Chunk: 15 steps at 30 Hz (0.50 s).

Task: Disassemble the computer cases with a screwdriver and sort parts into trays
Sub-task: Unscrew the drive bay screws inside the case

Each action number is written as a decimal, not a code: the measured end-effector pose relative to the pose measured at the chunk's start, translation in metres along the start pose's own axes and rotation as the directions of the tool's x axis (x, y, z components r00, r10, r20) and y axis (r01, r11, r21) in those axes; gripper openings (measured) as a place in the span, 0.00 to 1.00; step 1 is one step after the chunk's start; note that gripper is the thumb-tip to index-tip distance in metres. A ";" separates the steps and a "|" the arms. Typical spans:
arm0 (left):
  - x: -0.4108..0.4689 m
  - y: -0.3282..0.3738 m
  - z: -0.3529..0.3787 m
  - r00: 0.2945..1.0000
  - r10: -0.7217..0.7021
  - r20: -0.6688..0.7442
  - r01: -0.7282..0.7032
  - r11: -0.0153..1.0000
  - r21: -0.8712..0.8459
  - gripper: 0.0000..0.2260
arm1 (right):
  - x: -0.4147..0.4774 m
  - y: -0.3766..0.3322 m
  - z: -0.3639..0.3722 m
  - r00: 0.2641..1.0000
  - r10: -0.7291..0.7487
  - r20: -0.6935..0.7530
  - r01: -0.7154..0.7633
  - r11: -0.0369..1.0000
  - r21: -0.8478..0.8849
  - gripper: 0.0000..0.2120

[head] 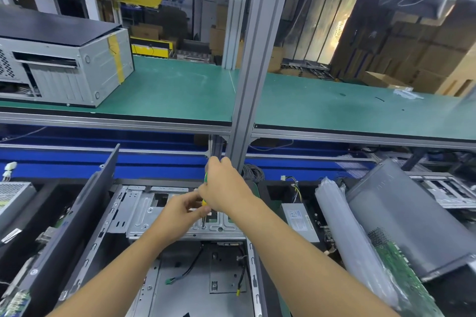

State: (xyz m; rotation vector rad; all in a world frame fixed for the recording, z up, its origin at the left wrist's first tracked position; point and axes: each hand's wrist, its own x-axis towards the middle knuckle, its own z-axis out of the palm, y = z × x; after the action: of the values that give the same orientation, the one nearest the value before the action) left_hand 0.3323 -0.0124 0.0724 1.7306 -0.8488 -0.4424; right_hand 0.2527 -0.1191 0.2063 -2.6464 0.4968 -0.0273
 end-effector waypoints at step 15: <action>-0.001 0.004 -0.005 1.000 -0.018 0.003 0.018 0.998 -0.053 0.11 | 0.005 0.001 -0.002 0.995 -0.100 0.020 0.101 0.993 -0.060 0.15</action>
State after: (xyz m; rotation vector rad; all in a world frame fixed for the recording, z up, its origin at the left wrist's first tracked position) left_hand 0.3333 -0.0088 0.0778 1.6901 -0.8169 -0.4753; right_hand 0.2571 -0.1225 0.2073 -2.7269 0.3638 -0.0214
